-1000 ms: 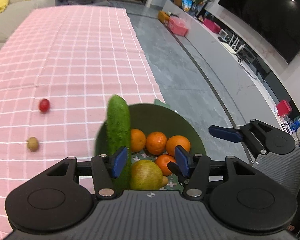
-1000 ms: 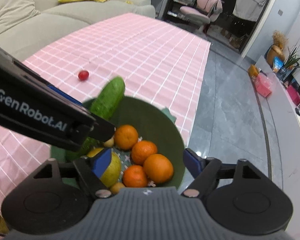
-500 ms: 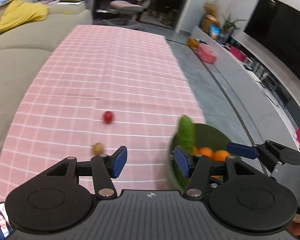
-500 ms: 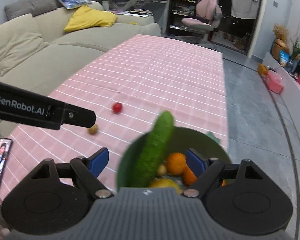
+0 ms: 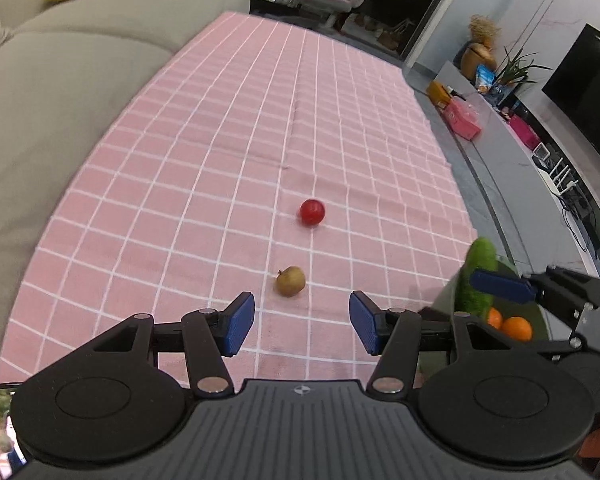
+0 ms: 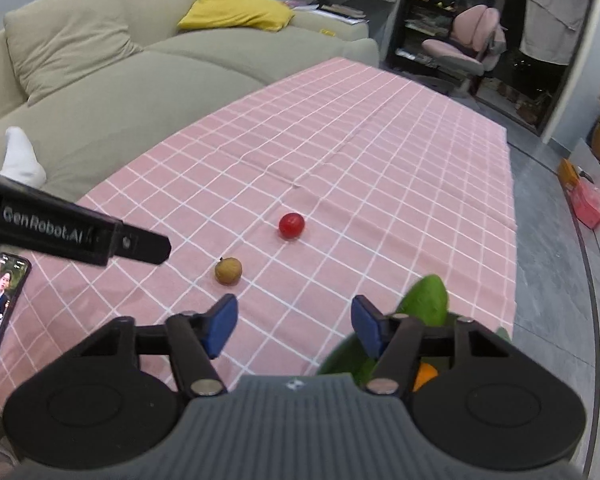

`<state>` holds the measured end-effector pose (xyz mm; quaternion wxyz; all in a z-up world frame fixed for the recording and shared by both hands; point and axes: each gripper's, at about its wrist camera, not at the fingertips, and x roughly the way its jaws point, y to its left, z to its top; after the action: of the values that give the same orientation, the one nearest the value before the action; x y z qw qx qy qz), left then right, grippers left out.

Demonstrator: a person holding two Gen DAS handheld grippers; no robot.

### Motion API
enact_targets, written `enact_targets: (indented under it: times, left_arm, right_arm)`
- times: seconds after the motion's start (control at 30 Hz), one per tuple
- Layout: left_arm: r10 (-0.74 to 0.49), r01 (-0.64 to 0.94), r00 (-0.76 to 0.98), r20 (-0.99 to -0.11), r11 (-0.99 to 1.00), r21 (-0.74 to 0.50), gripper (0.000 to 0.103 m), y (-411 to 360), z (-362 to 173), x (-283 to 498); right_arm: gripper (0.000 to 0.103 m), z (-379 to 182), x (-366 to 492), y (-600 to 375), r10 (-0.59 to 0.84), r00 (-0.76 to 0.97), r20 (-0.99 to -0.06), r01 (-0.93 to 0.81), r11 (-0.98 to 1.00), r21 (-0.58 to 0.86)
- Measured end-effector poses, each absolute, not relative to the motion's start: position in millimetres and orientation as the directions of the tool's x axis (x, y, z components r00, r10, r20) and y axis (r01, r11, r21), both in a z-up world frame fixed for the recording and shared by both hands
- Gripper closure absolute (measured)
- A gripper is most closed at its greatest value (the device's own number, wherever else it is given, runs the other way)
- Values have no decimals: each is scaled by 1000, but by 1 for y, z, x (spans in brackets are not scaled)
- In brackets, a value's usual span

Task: Organize fruits
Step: 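Move both tools back from the colander toward the kiwi and cherry tomato, then grasp the small brown kiwi with the left tool while the right tool grasps the red cherry tomato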

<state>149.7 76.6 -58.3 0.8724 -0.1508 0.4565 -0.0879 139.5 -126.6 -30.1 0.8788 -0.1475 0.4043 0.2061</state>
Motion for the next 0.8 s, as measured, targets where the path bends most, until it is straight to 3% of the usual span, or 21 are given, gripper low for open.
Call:
enact_targets:
  times: [0.13, 0.4, 0.57, 0.8]
  left_arm:
    - [-304, 31, 543, -783, 939, -343, 41, 73, -77, 162]
    - [-310, 31, 496, -811, 940, -341, 44, 61, -107, 191]
    - [-294, 31, 463, -836, 948, -317, 55, 54, -120, 207]
    - [-297, 41, 432, -851, 950, -311, 63, 52, -131, 215]
  right_arm:
    - [55, -39, 158, -120, 238, 570, -786, -496, 863, -99]
    - [55, -59, 192, -116, 226, 546, -807, -511, 853, -107]
    - [56, -67, 207, -116, 222, 537, -814, -499, 861, -94]
    - [56, -76, 223, -114, 218, 526, -822, -487, 869, -81]
